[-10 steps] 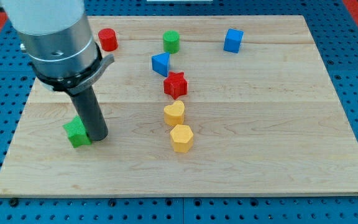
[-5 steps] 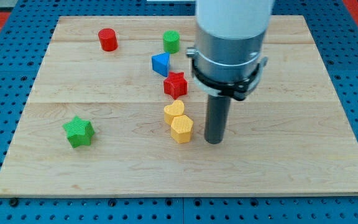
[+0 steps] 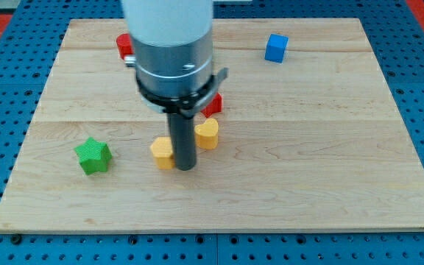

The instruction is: Push the yellow hexagon and green star diagonal to each other

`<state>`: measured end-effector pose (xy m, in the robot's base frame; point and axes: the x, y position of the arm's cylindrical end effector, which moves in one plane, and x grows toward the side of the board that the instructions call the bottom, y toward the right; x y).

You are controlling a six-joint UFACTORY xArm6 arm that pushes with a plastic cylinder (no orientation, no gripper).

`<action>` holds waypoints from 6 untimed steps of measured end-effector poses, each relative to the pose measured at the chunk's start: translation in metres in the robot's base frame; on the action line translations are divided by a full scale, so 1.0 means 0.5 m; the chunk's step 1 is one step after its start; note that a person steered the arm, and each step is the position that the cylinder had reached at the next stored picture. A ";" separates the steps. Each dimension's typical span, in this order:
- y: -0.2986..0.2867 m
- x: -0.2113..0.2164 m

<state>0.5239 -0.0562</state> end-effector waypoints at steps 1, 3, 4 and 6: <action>-0.029 0.041; -0.204 0.074; -0.242 -0.006; -0.324 -0.011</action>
<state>0.5186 -0.2183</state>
